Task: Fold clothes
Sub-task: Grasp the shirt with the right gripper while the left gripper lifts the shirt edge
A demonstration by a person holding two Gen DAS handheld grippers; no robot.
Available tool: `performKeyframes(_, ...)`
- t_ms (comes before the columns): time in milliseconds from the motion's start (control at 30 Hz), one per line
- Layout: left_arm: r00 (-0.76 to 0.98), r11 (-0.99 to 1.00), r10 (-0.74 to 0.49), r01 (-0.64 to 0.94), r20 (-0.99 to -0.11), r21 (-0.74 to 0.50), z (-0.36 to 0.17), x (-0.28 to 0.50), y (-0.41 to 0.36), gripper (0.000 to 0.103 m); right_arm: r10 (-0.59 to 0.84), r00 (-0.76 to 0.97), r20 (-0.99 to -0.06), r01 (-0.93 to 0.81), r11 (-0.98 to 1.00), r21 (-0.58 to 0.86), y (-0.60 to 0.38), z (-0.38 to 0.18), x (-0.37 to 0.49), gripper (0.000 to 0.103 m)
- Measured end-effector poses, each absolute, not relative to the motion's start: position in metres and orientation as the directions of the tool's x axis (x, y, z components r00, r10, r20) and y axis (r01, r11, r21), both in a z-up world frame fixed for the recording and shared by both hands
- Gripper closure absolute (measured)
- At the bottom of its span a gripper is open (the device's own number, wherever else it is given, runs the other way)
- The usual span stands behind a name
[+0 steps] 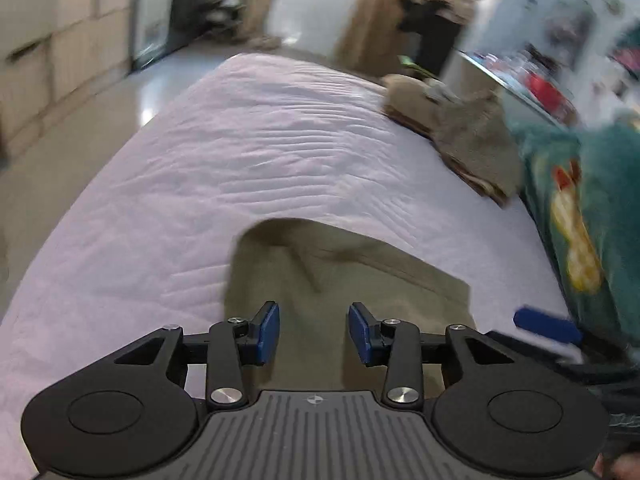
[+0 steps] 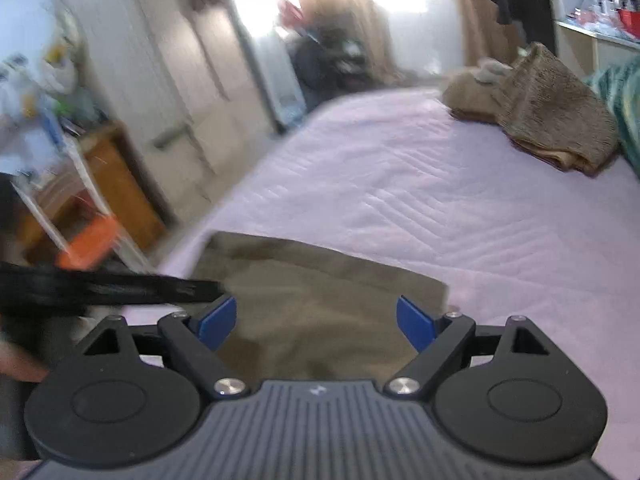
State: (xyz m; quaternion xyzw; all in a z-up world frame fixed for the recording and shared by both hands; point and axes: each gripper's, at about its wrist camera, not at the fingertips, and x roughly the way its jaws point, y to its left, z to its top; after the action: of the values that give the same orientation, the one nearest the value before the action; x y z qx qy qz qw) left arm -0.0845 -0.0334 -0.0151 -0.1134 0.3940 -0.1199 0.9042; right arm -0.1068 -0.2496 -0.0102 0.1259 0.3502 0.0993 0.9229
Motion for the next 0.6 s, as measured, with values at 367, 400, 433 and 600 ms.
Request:
performKeyframes(367, 0.624, 0.944, -0.294, 0.072, -0.724, -0.321, -0.044, -0.064, -0.041, 0.05, 0.471, 0.628, -0.62, -0.271, 0.879, 0.392, -0.243, 0.012, -0.032, 0.014)
performKeyframes(400, 0.622, 0.948, -0.284, 0.068, -0.729, -0.311, -0.049, -0.065, -0.045, 0.05, 0.47, 0.581, -0.664, -0.324, 0.882, 0.342, -0.227, 0.018, -0.016, 0.014)
performKeyframes(433, 0.621, 0.951, -0.275, 0.065, -0.734, -0.301, -0.053, -0.066, -0.049, 0.05, 0.464, 0.531, -0.709, -0.377, 0.879, 0.293, -0.21, 0.022, 0.0, 0.014)
performKeyframes(600, 0.614, 0.941, -0.289, 0.039, -0.734, -0.337, -0.061, -0.08, -0.049, 0.047, 0.333, 0.36, -0.871, -0.591, 0.804, 0.063, -0.125, 0.014, 0.041, 0.015)
